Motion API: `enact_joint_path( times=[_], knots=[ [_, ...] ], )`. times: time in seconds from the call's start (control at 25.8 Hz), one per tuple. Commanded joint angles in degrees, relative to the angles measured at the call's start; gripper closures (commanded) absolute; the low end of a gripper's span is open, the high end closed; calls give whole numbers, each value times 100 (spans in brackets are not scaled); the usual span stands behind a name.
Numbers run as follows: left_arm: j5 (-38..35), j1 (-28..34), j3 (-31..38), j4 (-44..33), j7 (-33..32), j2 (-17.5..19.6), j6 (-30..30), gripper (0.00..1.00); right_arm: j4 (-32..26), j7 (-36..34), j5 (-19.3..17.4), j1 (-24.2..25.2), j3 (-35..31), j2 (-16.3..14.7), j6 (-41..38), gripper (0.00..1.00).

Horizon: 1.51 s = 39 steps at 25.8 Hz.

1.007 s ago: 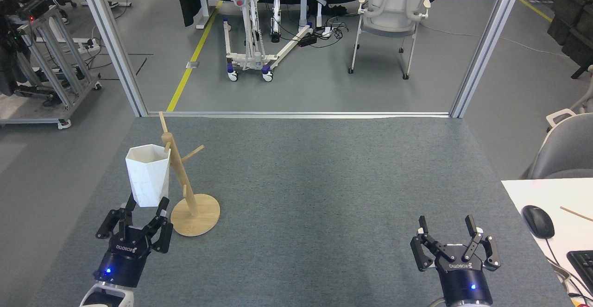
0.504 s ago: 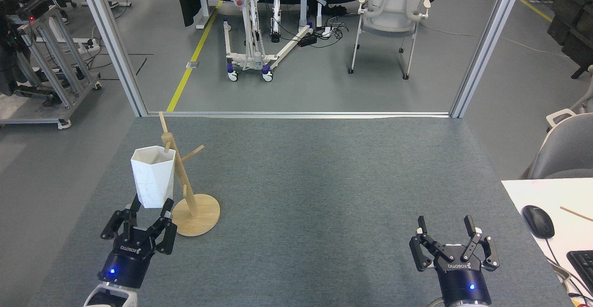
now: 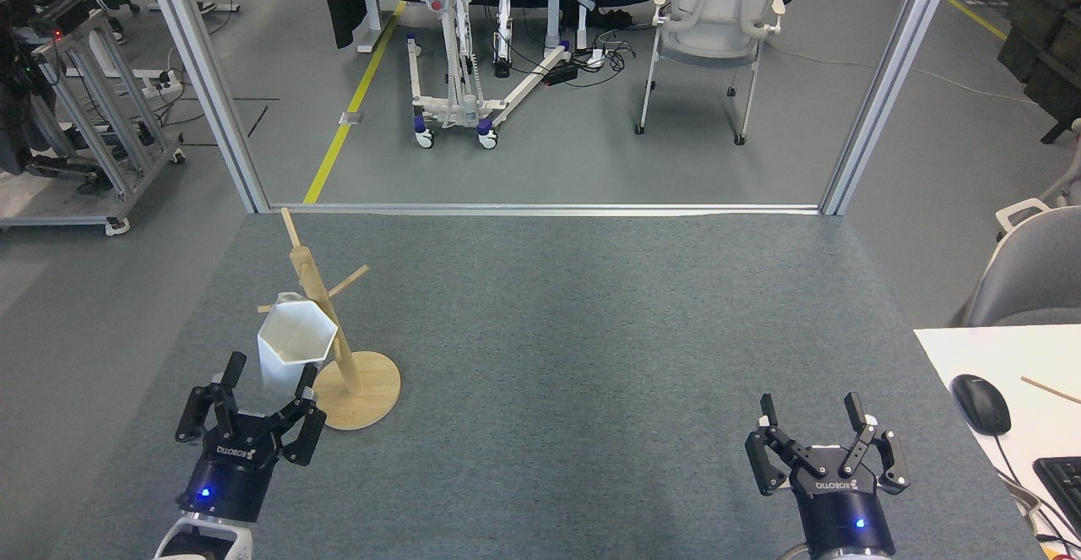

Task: Hang cup on storage rack

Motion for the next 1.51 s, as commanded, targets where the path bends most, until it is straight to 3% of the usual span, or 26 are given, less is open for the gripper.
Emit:
enact_joint_path(
  times=[0.0, 0.5, 0.66, 0.85, 1.12, 1.28, 1.47],
  knots=[
    [1, 1, -9, 0, -13, 0, -4, 0, 0, 13, 0, 0, 0, 0, 1, 1],
    [19, 238, 88, -53, -13, -106, 75, 0, 0, 13, -9, -26, -18, 9, 1, 1],
    [71, 1002, 518, -1107, -13, -361, 75, 0, -62, 13, -17, -35, -26, 17, -8, 1],
    [370, 1969, 879, -2223, -101, -739, 31, 1, -351, 30, -17, -88, -35, 334, 1, 1],
    [274, 2075, -747, -3182, -2421, -853, 84, 1, -325, 962, -70, -44, -44, 334, -52, 1],
    [256, 1670, -1204, -3393, -2861, -1486, 330, 1, -290, 944, -70, -35, -44, 334, -210, 1],
    [230, 1135, -1617, -3059, -3494, -1618, 1323, 0, -290, 733, -53, -26, -26, 334, -492, 1]
  ],
)
